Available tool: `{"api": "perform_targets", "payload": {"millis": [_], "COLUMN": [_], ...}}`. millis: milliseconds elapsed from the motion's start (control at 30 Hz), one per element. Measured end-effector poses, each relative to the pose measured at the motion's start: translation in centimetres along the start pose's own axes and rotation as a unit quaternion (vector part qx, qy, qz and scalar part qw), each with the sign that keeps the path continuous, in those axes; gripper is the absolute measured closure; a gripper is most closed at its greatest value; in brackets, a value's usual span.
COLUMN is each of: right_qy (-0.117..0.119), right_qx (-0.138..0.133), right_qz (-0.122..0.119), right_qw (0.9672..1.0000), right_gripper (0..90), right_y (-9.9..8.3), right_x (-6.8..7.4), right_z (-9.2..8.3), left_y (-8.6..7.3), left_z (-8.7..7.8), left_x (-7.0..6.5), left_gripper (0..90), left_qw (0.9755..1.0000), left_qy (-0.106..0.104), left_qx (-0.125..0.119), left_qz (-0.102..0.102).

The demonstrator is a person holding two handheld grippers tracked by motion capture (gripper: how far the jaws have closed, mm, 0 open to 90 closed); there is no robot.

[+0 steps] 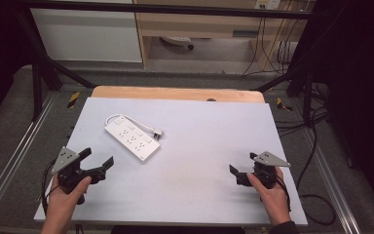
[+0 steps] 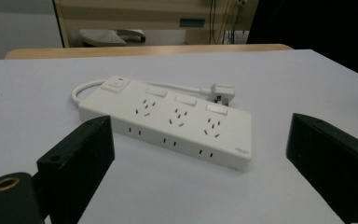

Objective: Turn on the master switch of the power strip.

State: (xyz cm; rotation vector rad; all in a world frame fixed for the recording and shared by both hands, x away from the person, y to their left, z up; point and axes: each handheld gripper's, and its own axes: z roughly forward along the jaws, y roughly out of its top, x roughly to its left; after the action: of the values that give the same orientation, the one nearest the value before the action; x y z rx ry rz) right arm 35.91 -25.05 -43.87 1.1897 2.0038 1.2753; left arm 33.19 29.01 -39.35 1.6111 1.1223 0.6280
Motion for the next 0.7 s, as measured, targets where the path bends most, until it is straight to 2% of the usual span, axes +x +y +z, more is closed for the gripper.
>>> {"api": "perform_targets", "payload": {"millis": [467, 533, 700], "right_qy": [-0.005, -0.006, -0.006], "right_qx": [-0.002, -0.001, -0.003], "right_qz": [0.004, 0.005, 0.005], "right_qw": [1.0000, 1.0000, 1.0000], "right_gripper": [4.1, 4.1, 3.9], "right_y": [-0.1, -0.1, -0.1], "right_x": [0.1, 0.0, 0.0], "right_z": [-0.1, -0.1, -0.2], "left_y": [3.5, 4.4, 5.1], "left_z": [3.3, 4.1, 5.0], "left_x": [0.7, 1.1, 1.5], "left_gripper": [7.3, 7.4, 7.4], "left_qw": [0.9999, 1.0000, 1.0000], "left_qy": [-0.013, -0.007, -0.007], "left_qx": [-0.007, -0.004, 0.000], "left_qz": [0.004, 0.006, -0.001]}}
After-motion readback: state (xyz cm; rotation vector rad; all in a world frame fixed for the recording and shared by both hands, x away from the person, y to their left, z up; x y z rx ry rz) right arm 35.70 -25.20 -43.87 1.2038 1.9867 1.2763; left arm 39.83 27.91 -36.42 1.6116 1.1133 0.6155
